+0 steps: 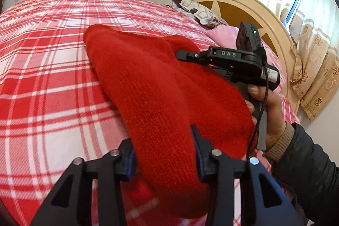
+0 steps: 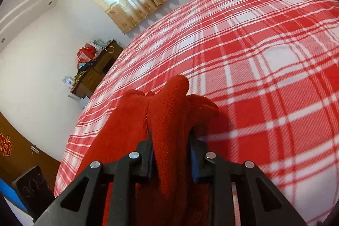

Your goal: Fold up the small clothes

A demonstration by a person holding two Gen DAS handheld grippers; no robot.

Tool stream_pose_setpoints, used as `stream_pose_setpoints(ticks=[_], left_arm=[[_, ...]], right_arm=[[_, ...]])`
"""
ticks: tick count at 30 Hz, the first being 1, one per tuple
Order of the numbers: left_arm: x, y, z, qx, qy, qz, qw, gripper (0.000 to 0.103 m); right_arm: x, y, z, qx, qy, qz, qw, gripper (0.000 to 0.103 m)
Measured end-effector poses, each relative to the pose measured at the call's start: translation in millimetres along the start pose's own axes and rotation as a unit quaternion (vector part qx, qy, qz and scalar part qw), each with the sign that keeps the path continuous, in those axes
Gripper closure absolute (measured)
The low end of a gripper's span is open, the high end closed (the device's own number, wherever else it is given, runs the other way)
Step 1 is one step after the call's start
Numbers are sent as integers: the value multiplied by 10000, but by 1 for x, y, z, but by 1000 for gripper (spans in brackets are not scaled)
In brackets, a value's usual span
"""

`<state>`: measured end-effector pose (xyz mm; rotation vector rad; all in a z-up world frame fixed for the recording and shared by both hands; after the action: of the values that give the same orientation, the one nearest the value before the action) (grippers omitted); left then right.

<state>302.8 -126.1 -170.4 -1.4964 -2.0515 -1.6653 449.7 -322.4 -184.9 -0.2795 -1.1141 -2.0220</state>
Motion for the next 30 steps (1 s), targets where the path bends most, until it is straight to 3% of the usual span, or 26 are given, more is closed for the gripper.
stream_pose_setpoints(ticks=[24, 30], left_arm=[[83, -24, 1, -124, 161, -316, 9993, 63], [102, -33, 8, -32, 367, -359, 9987, 63]], right_arm=[[2, -55, 96, 261, 458, 81, 9986, 77], [-7, -64, 125, 442, 574, 158, 9972, 77]])
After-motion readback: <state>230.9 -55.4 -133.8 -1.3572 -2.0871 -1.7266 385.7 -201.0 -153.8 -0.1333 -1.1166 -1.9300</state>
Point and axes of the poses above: each gripper's, at about its wrist camera, not at the fingertips, and x roughly against the way its jaws point, z to its left, y to its top, the point moved 3 cm from there along -x, roughly the way its jaws point, and after that the axes turned 3 degrees about -z, right-handed, at the moved point
